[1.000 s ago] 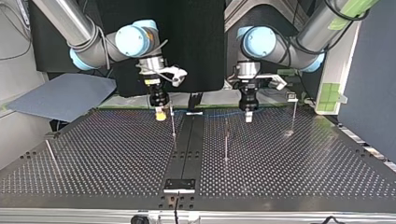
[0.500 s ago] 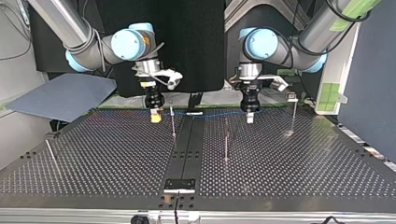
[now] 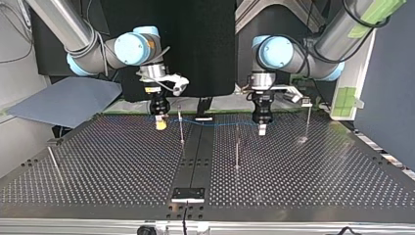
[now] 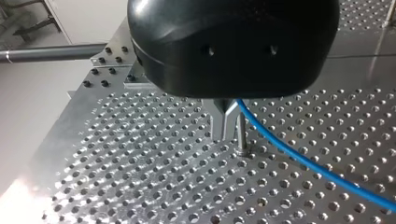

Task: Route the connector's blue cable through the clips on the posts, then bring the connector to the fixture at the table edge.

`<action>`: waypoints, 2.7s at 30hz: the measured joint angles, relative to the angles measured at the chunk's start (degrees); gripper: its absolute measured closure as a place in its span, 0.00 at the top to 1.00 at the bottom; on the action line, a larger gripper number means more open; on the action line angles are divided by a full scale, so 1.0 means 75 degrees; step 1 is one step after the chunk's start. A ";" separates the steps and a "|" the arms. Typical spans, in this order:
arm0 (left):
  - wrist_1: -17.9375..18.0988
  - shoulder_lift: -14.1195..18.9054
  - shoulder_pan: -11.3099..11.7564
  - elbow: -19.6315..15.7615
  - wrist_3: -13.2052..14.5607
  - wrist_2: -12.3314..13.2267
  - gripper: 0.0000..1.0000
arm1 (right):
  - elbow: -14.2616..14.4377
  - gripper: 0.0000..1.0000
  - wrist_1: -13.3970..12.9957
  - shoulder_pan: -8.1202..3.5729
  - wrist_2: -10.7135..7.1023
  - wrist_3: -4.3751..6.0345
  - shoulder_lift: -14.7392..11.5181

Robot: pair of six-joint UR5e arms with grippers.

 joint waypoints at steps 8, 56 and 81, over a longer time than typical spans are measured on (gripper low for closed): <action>0.0000 -0.0534 0.0029 0.0486 -0.0129 0.0115 0.00 | -0.0007 0.00 -0.0011 -0.0054 -0.0005 -0.0050 0.0021; -0.0822 -0.1266 0.0517 0.1982 -0.0295 0.0472 0.00 | -0.1390 0.00 0.0065 -0.0665 -0.0637 -0.0161 0.0874; -0.0891 -0.1278 0.0677 0.2069 -0.0299 0.0657 0.00 | -0.1876 0.00 0.0347 -0.0862 -0.1138 -0.0220 0.1197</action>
